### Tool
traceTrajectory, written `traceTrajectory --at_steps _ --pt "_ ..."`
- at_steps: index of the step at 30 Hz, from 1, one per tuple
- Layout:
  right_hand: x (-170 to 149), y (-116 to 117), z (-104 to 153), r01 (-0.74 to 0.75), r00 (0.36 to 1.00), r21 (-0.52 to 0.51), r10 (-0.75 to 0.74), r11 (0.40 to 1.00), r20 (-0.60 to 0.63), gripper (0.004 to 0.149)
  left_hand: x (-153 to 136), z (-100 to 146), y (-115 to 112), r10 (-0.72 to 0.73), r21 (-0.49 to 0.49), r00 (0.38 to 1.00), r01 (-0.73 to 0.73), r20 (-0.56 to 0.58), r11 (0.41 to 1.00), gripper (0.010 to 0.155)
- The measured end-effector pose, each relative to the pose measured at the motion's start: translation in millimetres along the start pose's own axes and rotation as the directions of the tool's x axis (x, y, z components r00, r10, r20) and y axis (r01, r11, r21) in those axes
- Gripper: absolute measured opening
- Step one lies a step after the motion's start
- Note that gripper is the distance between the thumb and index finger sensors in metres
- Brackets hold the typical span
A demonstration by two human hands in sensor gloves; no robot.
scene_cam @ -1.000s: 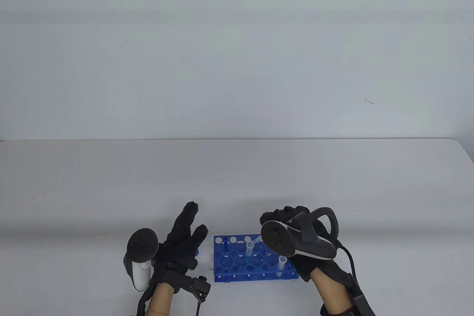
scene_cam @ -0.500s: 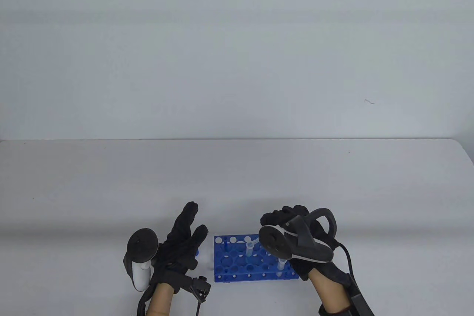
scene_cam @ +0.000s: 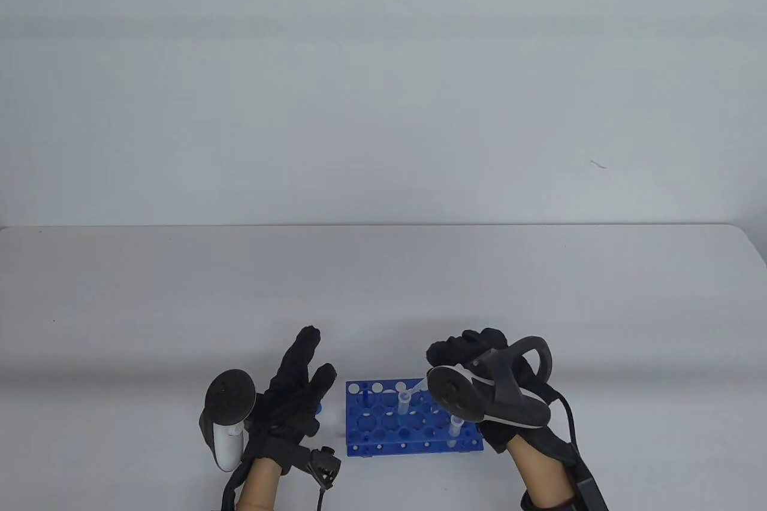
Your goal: Press a plastic transfer pipette bulb to move liquid between test tubes
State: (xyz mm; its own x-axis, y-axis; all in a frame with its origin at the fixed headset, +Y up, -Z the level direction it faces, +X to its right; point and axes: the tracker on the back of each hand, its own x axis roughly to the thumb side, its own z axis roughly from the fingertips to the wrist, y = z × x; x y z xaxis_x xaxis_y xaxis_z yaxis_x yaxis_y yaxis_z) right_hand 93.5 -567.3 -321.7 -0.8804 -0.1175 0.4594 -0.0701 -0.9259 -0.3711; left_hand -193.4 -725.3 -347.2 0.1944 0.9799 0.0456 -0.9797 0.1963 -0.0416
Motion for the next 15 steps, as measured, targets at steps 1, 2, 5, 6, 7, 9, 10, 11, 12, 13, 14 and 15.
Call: traceTrajectory --at_steps 1,2,5,6,7,9,10,11,12,13,14,15 --pt "-3.8 -5.1 2.1 0.019 1.0 -0.031 -0.019 0.999 -0.01 0.041 -0.1 -0.2 0.4 -0.008 0.0 1.0 0.008 0.0 1.0 0.088" --pt "-9.7 -11.8 4.8 0.044 0.999 -0.061 -0.046 0.997 -0.025 0.041 -0.3 -0.3 0.5 -0.012 -0.001 1.0 0.012 0.0 1.0 0.088" --pt "-26.4 -26.1 15.4 0.082 0.992 -0.147 -0.094 0.986 -0.078 0.042 -0.4 -0.2 0.5 -0.012 0.0 1.0 0.012 -0.001 1.0 0.088" --pt "-34.7 -29.8 20.4 0.086 0.989 -0.186 -0.106 0.979 -0.104 0.042 0.0 -0.1 0.5 -0.013 0.0 1.0 0.013 0.001 1.0 0.088" --pt "-43.3 -31.0 26.0 0.084 0.984 -0.221 -0.116 0.972 -0.137 0.042 0.3 -0.2 0.6 -0.014 0.0 1.0 0.014 0.003 1.0 0.088" --pt "-56.2 -27.7 34.5 0.075 0.971 -0.27 -0.132 0.96 -0.198 0.042 0.7 -0.4 0.5 -0.01 0.0 1.0 0.01 0.008 1.0 0.088" --pt "-64.2 -22.1 40.7 0.068 0.961 -0.291 -0.141 0.954 -0.237 0.042 1.0 -0.4 0.3 -0.008 -0.001 1.0 0.008 0.011 1.0 0.088" --pt "-69.3 -16.9 45.4 0.058 0.954 -0.3 -0.141 0.952 -0.264 0.042 1.0 -0.6 0.4 -0.006 -0.002 1.0 0.006 0.013 1.0 0.088" --pt "-75.4 -7.8 52.9 0.025 0.947 -0.303 -0.119 0.953 -0.298 0.042 1.4 -0.8 0.3 -0.004 -0.004 1.0 0.004 0.016 1.0 0.088" --pt "-81.8 2.6 61.3 -0.023 0.935 -0.304 -0.087 0.953 -0.343 0.042 1.4 -1.1 0.2 -0.002 -0.006 1.0 0.002 0.017 1.0 0.088" --pt "-89.1 15.8 71.0 -0.078 0.925 -0.292 -0.04 0.953 -0.378 0.042 1.4 -1.3 0.2 -0.002 -0.006 1.0 0.002 0.018 1.0 0.088" --pt "-93.2 22.9 75.5 -0.1 0.919 -0.282 -0.02 0.954 -0.395 0.042 1.3 -1.2 0.1 -0.003 -0.006 1.0 0.003 0.018 1.0 0.088"
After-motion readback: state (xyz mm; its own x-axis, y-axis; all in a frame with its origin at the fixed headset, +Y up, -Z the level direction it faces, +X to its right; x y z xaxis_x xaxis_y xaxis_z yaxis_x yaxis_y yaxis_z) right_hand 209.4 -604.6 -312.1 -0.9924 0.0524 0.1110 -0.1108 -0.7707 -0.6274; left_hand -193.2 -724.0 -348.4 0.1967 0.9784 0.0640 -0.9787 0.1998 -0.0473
